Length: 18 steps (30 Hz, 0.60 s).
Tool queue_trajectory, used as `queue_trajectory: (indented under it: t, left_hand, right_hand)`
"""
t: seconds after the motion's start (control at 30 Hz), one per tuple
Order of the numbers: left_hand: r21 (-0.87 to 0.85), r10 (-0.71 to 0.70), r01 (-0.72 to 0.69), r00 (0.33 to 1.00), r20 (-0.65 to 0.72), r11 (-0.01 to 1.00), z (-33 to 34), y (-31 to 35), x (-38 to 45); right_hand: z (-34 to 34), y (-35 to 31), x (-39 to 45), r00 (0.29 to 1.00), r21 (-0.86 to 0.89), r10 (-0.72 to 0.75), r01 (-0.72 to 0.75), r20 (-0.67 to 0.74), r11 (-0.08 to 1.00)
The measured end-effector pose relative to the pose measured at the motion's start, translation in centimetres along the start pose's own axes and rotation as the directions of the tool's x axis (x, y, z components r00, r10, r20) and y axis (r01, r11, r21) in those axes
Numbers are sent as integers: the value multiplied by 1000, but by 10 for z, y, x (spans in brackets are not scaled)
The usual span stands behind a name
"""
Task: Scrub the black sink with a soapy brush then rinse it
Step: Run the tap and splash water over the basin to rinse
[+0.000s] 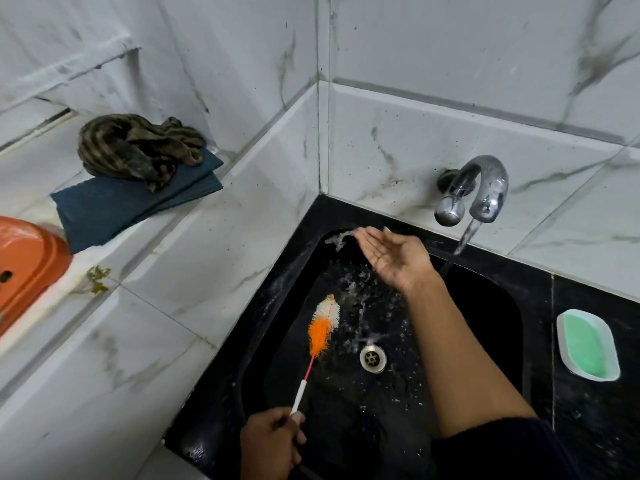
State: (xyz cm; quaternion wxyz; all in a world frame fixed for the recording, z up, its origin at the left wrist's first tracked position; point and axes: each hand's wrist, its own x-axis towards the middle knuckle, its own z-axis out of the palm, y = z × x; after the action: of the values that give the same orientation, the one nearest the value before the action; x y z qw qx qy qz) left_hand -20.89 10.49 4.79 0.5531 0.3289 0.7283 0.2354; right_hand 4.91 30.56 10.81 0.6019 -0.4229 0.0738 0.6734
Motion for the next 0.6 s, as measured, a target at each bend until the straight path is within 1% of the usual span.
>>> queue_trajectory:
  t: [0.07,0.1,0.13,0.2,0.27,0.33,0.4,0.43,0.5,0.57,0.6]
  left_hand:
    - [-22,-17,17,1000,2,1000,1,-1,1]
    - [-31,-25,25,1000,1,999,2,-1,1]
    - [-36,-30,30,1000,0,999,2,-2,2]
    - [-38,-35,35,999,-2,999,4,-3,2]
    - [-31,-38,38,999,1,999,6,-3,1]
    - [-20,-34,34,999,11,999,9,-2,-1]
    - [-10,-31,32,999,26,999,10,-2,-4]
    - [-5,-29,29,999,34,1000,10,-2,-5]
    - [0,-22,22,999,43,1000,9,-3,-7]
    - [6,-13,12,999,46,1000,9,-3,-9]
    - [11,-9,8,999,44,1000,8,-3,-10]
  right_hand:
    - [-20,3,1,987,138,-10,33,-159,990]
    - [-32,3,2,978,247,-10,63,-209,967]
    - [-45,4,2,972,332,-3,84,-236,940]
    - [-66,7,0,965,433,16,103,-262,895]
    - [-73,9,-2,960,457,20,116,-281,882]
    - [-65,11,0,953,396,-17,141,-302,907]
    - [-45,13,4,968,253,-46,111,-247,961]
    - [-31,15,6,983,159,-46,75,-177,984]
    - [-1,19,6,1000,-36,1,-1,-18,999]
    - [26,24,0,993,-222,67,-44,97,974]
    - [34,28,-3,986,-305,107,-65,125,950]
